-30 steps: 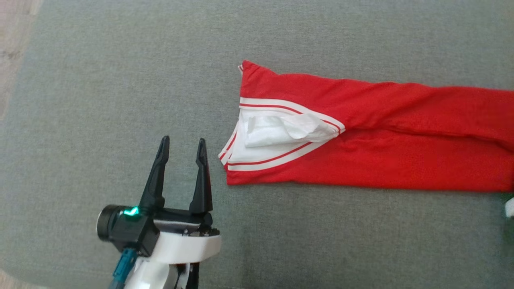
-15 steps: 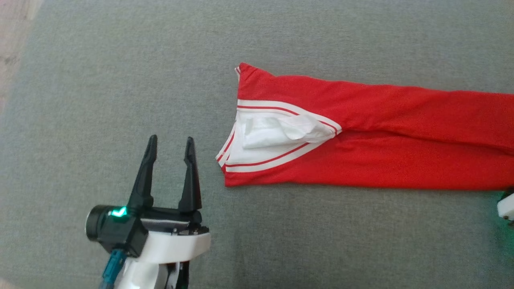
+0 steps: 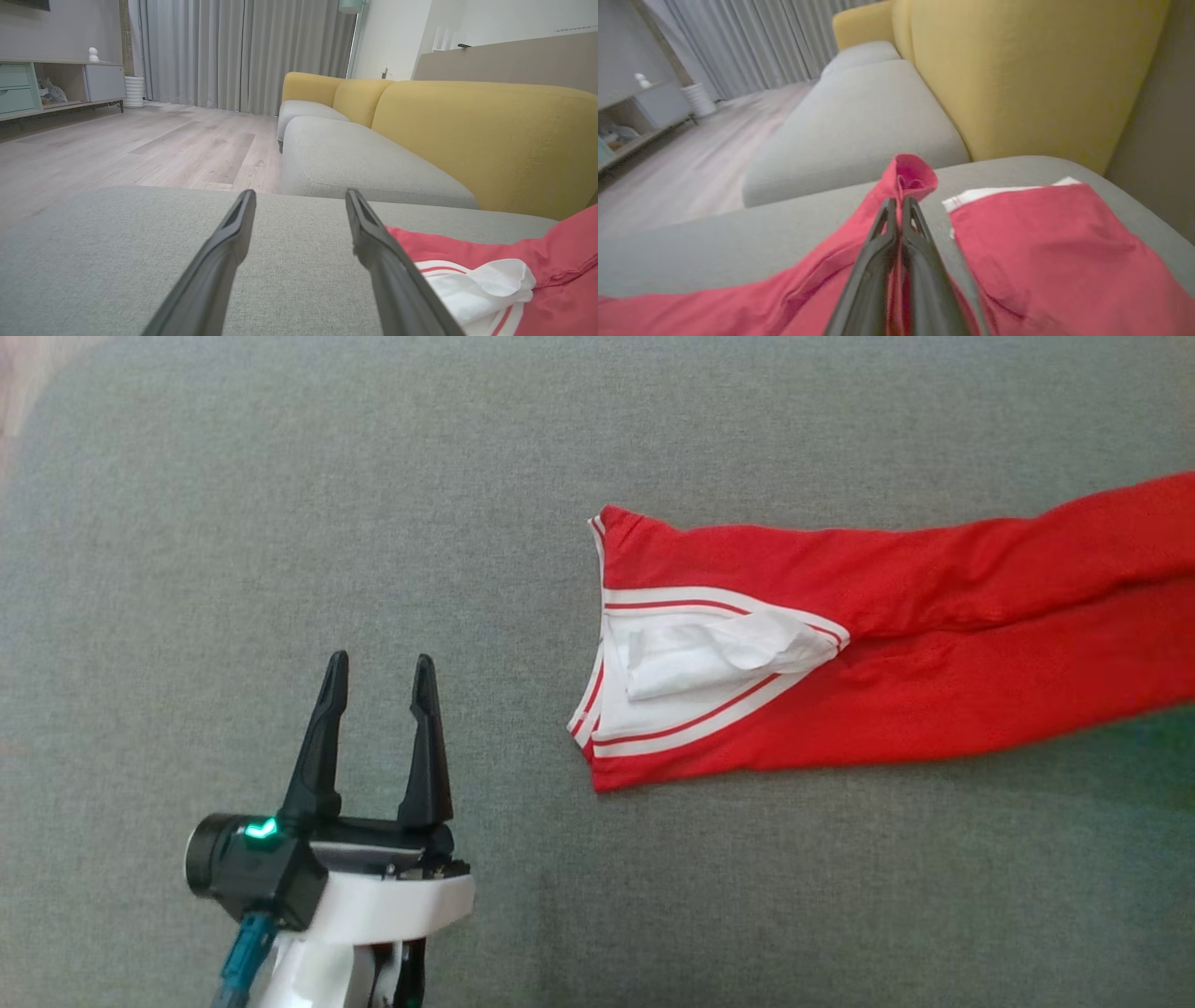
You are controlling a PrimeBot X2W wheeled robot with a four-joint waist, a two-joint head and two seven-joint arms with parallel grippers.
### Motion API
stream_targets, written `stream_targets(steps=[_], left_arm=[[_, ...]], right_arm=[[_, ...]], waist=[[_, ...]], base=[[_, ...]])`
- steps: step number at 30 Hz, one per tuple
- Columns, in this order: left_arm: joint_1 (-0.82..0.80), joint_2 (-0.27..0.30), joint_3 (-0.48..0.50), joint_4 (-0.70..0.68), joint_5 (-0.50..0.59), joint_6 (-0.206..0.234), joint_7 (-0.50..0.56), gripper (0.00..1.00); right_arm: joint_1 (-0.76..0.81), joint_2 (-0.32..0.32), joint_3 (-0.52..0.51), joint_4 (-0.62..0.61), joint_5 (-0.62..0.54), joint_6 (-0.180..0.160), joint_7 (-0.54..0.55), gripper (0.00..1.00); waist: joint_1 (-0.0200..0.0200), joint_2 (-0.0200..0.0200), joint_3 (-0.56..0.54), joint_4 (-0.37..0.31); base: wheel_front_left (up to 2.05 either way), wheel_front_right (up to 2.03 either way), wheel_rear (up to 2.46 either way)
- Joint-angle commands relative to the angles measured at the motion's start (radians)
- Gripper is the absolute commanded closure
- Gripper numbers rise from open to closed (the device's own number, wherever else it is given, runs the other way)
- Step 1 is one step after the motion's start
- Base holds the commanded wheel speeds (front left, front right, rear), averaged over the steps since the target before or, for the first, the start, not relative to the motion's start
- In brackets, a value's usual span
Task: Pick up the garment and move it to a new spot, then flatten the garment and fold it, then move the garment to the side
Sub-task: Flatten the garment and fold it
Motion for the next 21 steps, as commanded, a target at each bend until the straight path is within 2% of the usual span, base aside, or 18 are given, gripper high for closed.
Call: stream_targets(steps=[1, 6, 10, 16, 21], left_arm=[[0.003, -0.003, 0.036, -0.026, 0.012, -0.003, -0.006, 0.0], [0.003, -0.004, 0.027, -0.022, -0.003, -0.001, -0.006, 0.0], [-0.004, -0.004, 0.013, -0.019, -0.018, 0.005, -0.006, 0.0], [-0.017, -0.004, -0.003, -0.013, -0.033, 0.009, -0.006, 0.0], [-0.024, -0.004, -0.016, -0.004, -0.046, 0.013, -0.006, 0.0]], right_arm=[[0.006, -0.005, 0.018, -0.07, 0.009, -0.001, 0.016, 1.0], [0.007, 0.099, 0.08, -0.277, 0.01, -0.001, 0.106, 1.0], [-0.026, 0.182, 0.165, -0.357, -0.028, -0.001, 0.156, 1.0], [-0.072, 0.294, 0.316, -0.335, -0.081, -0.001, 0.163, 1.0], [-0.085, 0.337, 0.423, -0.248, -0.096, -0.001, 0.123, 1.0]], waist=[[0.0, -0.0001, -0.004, 0.0], [0.0, -0.0001, -0.014, 0.007], [0.0, -0.0001, -0.014, 0.026], [0.0, -0.0001, -0.005, 0.071], [0.0, -0.0001, 0.001, 0.116]], base=[[0.0, 0.0, 0.0], [0.0, 0.0, 0.0], [0.0, 0.0, 0.0], [0.0, 0.0, 0.0], [0.0, 0.0, 0.0]])
